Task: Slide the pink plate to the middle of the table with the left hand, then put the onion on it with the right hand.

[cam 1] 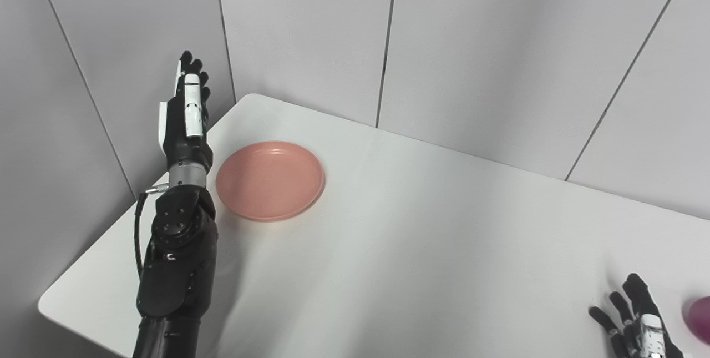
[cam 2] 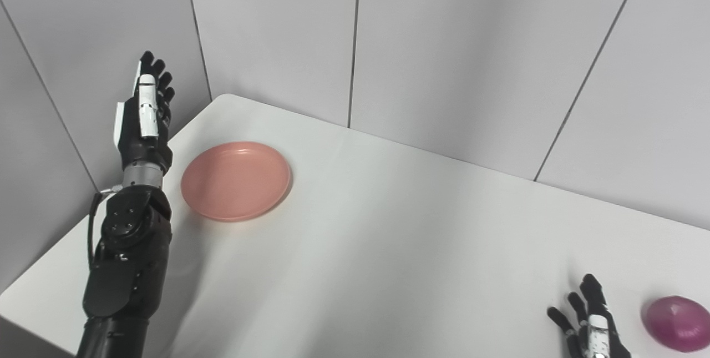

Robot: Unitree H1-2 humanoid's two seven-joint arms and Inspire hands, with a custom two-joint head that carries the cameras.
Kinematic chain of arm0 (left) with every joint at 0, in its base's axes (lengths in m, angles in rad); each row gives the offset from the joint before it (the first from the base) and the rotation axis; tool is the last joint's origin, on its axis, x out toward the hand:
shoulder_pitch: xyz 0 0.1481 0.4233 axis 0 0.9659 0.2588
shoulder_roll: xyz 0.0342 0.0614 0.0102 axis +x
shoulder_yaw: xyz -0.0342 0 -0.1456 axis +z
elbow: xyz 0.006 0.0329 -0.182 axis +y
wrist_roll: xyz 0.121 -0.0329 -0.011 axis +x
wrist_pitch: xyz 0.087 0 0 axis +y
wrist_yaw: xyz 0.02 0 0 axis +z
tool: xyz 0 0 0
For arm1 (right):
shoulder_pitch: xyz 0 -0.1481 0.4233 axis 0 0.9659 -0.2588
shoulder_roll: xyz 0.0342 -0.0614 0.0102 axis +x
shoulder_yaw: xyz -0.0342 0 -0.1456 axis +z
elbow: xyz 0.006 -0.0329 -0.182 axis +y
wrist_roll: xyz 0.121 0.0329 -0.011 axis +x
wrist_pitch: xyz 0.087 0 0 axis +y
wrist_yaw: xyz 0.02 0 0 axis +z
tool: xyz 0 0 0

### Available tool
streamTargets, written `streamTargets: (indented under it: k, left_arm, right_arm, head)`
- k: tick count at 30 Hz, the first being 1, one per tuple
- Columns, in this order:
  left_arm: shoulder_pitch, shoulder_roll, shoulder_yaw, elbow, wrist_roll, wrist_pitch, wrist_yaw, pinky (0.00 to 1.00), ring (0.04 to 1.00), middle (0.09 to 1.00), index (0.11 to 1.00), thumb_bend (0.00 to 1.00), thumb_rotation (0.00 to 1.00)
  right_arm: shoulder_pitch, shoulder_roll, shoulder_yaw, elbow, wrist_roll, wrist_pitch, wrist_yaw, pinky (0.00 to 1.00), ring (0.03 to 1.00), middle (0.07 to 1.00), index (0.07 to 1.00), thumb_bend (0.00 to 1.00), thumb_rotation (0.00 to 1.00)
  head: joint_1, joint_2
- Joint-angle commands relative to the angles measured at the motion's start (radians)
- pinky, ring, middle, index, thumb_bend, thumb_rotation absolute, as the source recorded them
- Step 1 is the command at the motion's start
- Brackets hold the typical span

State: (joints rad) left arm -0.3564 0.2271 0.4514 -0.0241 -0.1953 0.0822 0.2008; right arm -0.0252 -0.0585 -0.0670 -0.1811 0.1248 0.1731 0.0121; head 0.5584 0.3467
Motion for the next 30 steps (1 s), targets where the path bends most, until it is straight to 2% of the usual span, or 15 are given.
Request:
streamTargets:
  k: [1,4,7,14,18,27,30]
  left_arm:
    - [-0.018,0.027,0.001,-0.011,-0.008,-0.052,-0.012,1.0,0.995,0.999,0.971,0.45,1.0]
    - [-0.016,0.031,0.002,-0.006,-0.008,-0.05,-0.012,1.0,0.999,1.0,0.976,0.45,1.0]
    - [-0.013,0.034,0.003,-0.001,-0.01,-0.048,-0.015,1.0,1.0,1.0,0.98,0.45,1.0]
    - [-0.007,0.031,0.013,0.007,-0.027,-0.05,-0.012,1.0,1.0,1.0,0.993,0.43,1.0]
    - [-0.002,0.024,0.017,0.01,-0.037,-0.054,-0.009,1.0,1.0,1.0,0.993,0.43,1.0]
    - [0.005,0.029,0.014,0.03,-0.071,-0.067,-0.03,1.0,1.0,1.0,0.997,0.44,1.0]
    - [0.01,0.03,0.014,0.036,-0.078,-0.062,-0.033,1.0,1.0,1.0,0.998,0.44,1.0]
  right_arm:
    - [-0.002,-0.007,-0.002,0.002,0.003,-0.003,0.01,0.99,0.952,0.963,0.936,0.5,0.92]
    - [-0.003,-0.009,-0.002,0.003,0.0,-0.002,0.007,0.98,0.949,0.96,0.934,0.51,0.92]
    - [-0.004,-0.009,-0.004,0.004,0.007,0.001,0.009,0.97,0.944,0.955,0.927,0.48,0.92]
    - [-0.002,-0.014,-0.005,0.016,0.004,-0.017,0.012,0.98,0.949,0.96,0.932,0.55,0.91]
    - [-0.002,-0.018,-0.003,0.01,-0.002,-0.006,0.013,1.0,0.961,0.974,0.949,0.57,0.92]
    - [-0.003,-0.018,-0.004,-0.006,0.001,0.014,0.012,1.0,0.96,0.971,0.947,0.53,0.92]
    - [-0.003,-0.02,-0.006,0.001,0.002,0.011,0.014,1.0,0.948,0.958,0.934,0.56,0.91]
  head:
    - [-0.001,0.001]
    - [0.001,0.0]
    - [0.002,0.0]
    - [0.007,-0.002]
    - [0.008,-0.001]
    - [0.012,0.003]
    - [0.01,0.006]
